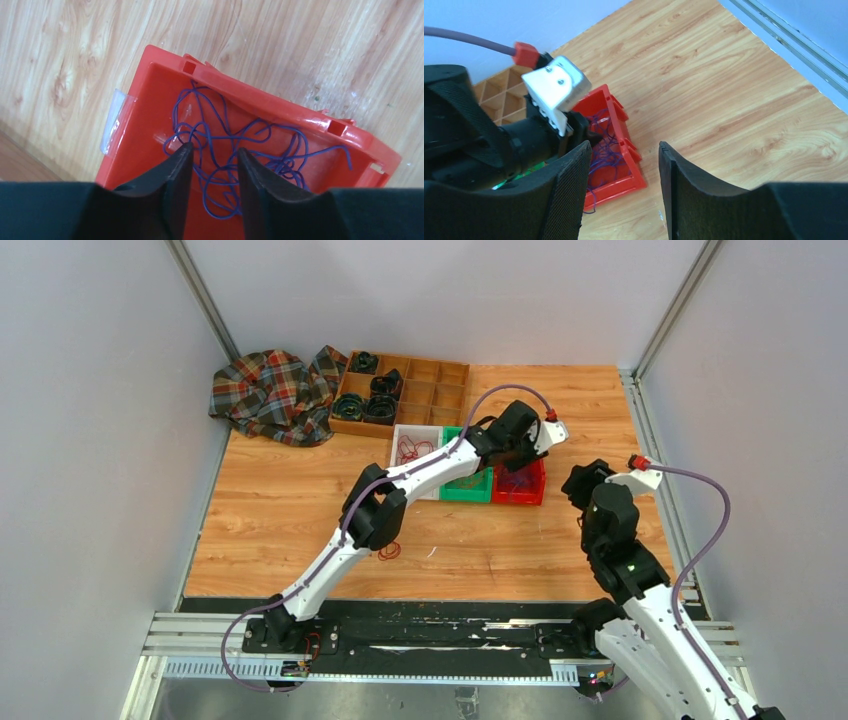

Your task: Untangle the cables

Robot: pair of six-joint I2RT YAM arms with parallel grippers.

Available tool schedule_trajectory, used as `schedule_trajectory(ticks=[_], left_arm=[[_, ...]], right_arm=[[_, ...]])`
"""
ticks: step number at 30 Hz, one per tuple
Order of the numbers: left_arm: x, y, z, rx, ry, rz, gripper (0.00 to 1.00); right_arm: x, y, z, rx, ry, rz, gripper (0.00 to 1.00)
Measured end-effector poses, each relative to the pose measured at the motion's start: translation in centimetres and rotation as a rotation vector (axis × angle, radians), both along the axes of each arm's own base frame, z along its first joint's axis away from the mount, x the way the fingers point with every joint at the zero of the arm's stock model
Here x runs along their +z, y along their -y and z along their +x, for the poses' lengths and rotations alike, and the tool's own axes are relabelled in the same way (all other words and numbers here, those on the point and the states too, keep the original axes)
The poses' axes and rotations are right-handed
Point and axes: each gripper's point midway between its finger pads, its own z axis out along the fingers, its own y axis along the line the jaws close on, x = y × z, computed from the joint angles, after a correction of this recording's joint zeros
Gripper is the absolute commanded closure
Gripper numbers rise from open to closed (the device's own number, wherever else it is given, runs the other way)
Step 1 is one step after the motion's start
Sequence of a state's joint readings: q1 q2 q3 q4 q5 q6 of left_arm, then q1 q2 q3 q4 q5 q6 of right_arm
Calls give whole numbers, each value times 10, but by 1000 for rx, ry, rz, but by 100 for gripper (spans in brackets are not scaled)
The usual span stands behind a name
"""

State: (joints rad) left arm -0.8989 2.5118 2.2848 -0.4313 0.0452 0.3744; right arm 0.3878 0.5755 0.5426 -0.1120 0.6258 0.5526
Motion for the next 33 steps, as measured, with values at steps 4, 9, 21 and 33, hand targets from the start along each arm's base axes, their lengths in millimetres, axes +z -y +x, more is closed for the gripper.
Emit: schedule_trajectory(ticks=[4, 9, 21, 33], left_arm=[[-3, -2, -1, -4, -7, 23, 46], [2, -3, 1, 0, 0, 19, 29], [98, -20, 23, 47, 48, -135, 2], [249, -170, 1, 157, 19, -227, 2]], right_arm=[[11, -3, 1, 16, 20, 10, 48], [17, -4, 0, 29, 22, 3, 48], [-5, -36, 7, 202, -75, 1, 34], [-96, -94, 41, 415, -424, 8, 42]])
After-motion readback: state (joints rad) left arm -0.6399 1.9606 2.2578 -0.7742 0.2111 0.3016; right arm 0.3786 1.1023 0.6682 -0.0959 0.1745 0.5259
